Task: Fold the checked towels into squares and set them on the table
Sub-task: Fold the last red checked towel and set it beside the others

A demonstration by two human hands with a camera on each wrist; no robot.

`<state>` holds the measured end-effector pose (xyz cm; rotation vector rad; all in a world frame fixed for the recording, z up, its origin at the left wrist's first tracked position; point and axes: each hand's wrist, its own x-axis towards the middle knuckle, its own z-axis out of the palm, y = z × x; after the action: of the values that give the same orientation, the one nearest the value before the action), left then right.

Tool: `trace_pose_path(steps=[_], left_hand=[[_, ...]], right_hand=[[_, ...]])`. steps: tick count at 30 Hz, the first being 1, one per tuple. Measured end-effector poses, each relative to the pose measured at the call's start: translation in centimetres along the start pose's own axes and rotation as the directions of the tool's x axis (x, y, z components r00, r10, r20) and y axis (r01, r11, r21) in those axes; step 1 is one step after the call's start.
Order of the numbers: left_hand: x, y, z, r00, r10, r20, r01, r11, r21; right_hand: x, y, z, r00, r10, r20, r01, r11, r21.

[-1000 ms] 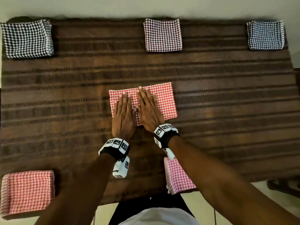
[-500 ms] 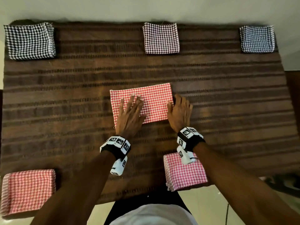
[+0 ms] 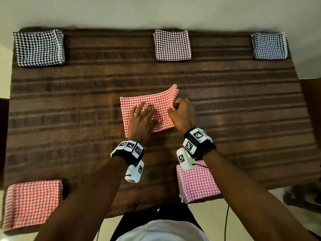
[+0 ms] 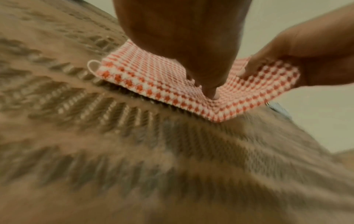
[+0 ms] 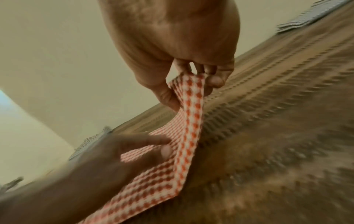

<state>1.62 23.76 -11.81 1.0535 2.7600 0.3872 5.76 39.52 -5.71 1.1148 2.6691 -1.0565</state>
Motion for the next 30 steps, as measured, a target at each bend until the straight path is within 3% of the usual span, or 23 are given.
trace_pose_path(steps=[2, 4, 5, 10, 13, 15, 20, 25, 30], left_hand=[[0.6, -0.1, -1.3, 0.974, -0.195, -0.114, 0.155, 0.945, -0.289], [1.2, -0.3, -3.5, 0.884, -0.458, -0.098, 0.327, 0.754, -0.570], [1.6, -0.6, -4.5, 0.843, -0.535, -0.062, 0.382, 0.675, -0.631], [2.7, -4.0, -6.3, 0.842, -0.540, 0.003, 0.392, 0.608, -0.691], [2.8, -6.6, -5.7, 0.896, -0.445, -0.017, 0.379, 0.781, -0.496], [2.5, -7.7, -5.5, 0.922, -0.385, -0.048, 0.335, 0.852, -0.403], [2.5, -8.1, -5.3, 0.928, -0.372, -0.018, 0.352, 0.891, -0.285], [2.8, -8.4, -5.0, 0.952, -0.291, -0.093, 0.281, 0.954, -0.108], [3.3, -8.6, -4.5, 0.970, -0.239, -0.050, 0.237, 0.971, -0.030]], right_hand=[[-1.5, -2.0, 1.0, 0.998, -0.060, -0.014, 0.060, 0.998, 0.012], [-2.7, -3.8, 2.5, 0.993, -0.115, 0.011, 0.115, 0.993, 0.002], [-3.2, -4.6, 3.4, 0.988, -0.151, 0.033, 0.151, 0.988, -0.014], [-5.2, -7.5, 7.2, 0.953, -0.258, 0.157, 0.271, 0.961, -0.061], [-5.7, -7.7, 8.7, 0.934, -0.271, 0.231, 0.296, 0.952, -0.081], [-5.7, -7.0, 9.3, 0.930, -0.291, 0.223, 0.315, 0.946, -0.080], [-5.0, -5.2, 10.4, 0.934, -0.342, -0.107, 0.311, 0.922, -0.231], [-3.3, -5.4, 13.3, 0.936, -0.343, 0.075, 0.347, 0.872, -0.345], [-5.3, -3.7, 14.8, 0.974, -0.213, 0.073, 0.226, 0.916, -0.331]])
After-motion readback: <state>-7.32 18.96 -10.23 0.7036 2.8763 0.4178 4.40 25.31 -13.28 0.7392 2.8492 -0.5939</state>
